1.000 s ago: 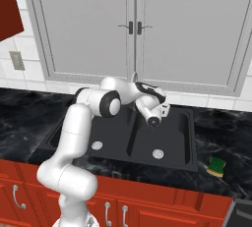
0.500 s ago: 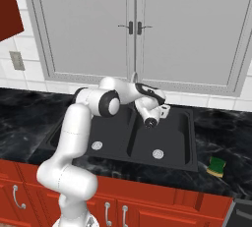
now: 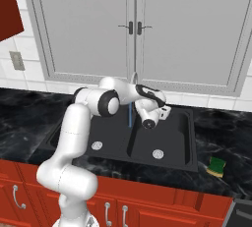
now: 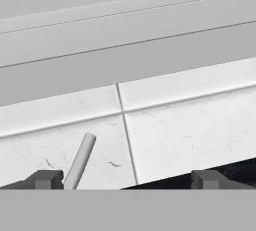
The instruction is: Soak the sponge with water for a few seconds and then drop it inside the sink.
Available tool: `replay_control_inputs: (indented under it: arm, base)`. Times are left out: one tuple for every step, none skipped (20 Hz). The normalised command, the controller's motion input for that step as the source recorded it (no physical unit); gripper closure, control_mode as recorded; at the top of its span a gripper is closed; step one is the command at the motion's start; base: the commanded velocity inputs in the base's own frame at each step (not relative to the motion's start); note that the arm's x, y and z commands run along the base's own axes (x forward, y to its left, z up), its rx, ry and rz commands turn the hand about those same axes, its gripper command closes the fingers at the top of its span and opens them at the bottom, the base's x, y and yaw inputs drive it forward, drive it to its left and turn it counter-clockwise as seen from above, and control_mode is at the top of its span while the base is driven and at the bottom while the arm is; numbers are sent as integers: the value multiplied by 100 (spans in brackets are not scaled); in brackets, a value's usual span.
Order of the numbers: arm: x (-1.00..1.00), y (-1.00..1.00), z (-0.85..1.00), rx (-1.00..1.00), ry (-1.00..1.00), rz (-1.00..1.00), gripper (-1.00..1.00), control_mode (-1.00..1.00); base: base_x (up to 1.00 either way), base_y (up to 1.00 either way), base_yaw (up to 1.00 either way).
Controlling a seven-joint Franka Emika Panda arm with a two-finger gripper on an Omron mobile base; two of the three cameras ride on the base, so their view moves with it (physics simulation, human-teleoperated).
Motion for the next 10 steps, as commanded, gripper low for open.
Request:
replay_control_inputs:
  arm:
    - [3, -45, 0, 0, 0, -8, -100, -100]
    - [4, -44, 0, 0, 0, -8, -100, -100]
    - [3, -42, 0, 0, 0, -7, -100, -100]
    - [4, -41, 0, 0, 0, -7, -100, -100]
    - [0, -40, 0, 0, 0, -7, -100, -100]
    - [0, -36, 0, 0, 1, -7, -100, -100]
    - [0, -34, 0, 0, 0, -7, -100, -100]
    - [0, -30, 1, 2, 0, -4, -100, -100]
    - [0, -18, 13, 3, 0, -2, -100, -100]
    - [0, -11, 11, 4, 0, -1, -100, -100]
  base:
    - [0, 0, 0]
    - [0, 0, 0]
    - [0, 0, 0]
    - [0, 0, 0]
    - [0, 0, 0]
    - [0, 0, 0]
    - [0, 0, 0]
    - [0, 0, 0]
    - [0, 0, 0]
    - [0, 0, 0]
